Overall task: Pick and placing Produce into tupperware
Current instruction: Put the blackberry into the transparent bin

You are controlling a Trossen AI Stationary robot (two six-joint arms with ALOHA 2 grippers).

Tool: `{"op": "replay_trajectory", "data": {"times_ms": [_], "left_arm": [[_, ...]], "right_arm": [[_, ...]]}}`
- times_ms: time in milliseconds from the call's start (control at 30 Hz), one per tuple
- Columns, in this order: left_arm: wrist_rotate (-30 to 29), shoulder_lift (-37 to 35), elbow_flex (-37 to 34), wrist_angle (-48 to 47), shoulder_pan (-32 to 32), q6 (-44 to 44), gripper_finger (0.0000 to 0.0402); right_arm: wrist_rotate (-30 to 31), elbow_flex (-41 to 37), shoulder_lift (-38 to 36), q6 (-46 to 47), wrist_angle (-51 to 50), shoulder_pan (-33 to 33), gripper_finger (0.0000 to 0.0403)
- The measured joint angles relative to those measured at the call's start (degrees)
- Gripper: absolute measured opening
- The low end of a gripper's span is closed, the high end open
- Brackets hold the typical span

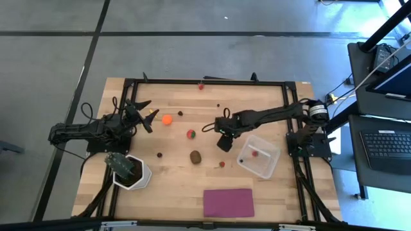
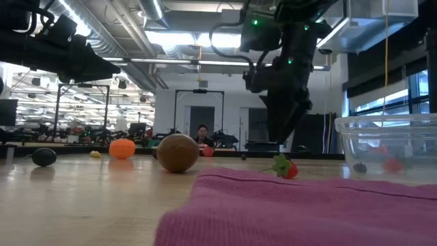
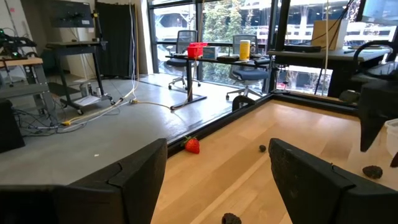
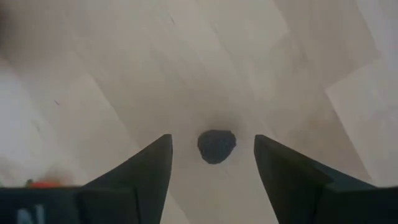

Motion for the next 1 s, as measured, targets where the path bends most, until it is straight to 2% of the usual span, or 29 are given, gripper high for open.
{"op": "replay_trajectory", "data": {"times_ms": [567, 1000], "left_arm": [[0.0, 0.0, 0.0, 0.0, 0.0, 0.0, 0.0274], [0.0, 0.0, 0.0, 0.0, 0.0, 0.0, 0.0274]], "right_arm": [[0.0, 0.0, 1.2, 3.0, 1.4, 0.0, 0.0228], [0.0, 0.0, 1.2, 2.8, 1.4, 0.0, 0.0268]]}}
